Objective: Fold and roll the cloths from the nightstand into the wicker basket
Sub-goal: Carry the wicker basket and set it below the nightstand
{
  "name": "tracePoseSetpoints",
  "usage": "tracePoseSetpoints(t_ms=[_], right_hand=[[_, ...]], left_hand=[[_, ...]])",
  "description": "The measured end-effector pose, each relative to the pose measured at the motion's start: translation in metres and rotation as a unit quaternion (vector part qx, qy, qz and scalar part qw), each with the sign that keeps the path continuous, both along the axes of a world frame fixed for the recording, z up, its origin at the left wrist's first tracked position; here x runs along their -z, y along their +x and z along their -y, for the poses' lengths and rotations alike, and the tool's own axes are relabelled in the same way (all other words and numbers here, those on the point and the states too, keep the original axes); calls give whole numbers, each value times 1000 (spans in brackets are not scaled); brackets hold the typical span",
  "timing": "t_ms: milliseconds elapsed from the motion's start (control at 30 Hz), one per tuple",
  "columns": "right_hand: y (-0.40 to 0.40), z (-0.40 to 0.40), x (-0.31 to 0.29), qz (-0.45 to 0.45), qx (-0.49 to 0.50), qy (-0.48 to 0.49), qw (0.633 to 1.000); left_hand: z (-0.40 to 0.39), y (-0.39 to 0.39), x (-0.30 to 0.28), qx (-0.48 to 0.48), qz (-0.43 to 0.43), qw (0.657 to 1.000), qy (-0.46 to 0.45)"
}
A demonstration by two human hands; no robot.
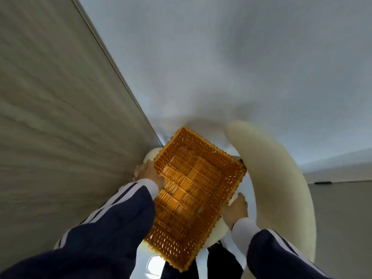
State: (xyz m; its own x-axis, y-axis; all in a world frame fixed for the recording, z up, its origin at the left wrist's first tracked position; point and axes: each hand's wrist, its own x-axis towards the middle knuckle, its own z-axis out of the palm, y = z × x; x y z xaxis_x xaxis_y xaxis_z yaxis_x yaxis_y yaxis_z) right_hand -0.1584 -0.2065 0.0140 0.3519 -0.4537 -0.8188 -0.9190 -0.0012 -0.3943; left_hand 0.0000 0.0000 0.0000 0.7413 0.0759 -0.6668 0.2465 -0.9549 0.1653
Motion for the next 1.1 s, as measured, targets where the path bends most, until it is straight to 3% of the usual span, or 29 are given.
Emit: tracePoseSetpoints(t_ms=[133,233,400,567,833,1100], right_hand=[[-8,-1,23,-33,-23,41,998],[-13,-4,36,-56,-33,38,997],[-12,-17,50,-53,36,81,995],[-10,-22,62,-88,3,23,996],[4,-15,18,-44,-108,-9,993],[13,4,-36,9,-148,10,989]], left_hand=[[-6,8,21,-10,-36,999,-2],[-9,6,32,-8,-12,1000,-8],[-18,8,38,-3,-14,1000,-10],[-32,7,35,-21,-21,999,-35],[-59,-16,-2,-33,-29,998,-48],[-75,-47,-62,-78,38,996,-30]])
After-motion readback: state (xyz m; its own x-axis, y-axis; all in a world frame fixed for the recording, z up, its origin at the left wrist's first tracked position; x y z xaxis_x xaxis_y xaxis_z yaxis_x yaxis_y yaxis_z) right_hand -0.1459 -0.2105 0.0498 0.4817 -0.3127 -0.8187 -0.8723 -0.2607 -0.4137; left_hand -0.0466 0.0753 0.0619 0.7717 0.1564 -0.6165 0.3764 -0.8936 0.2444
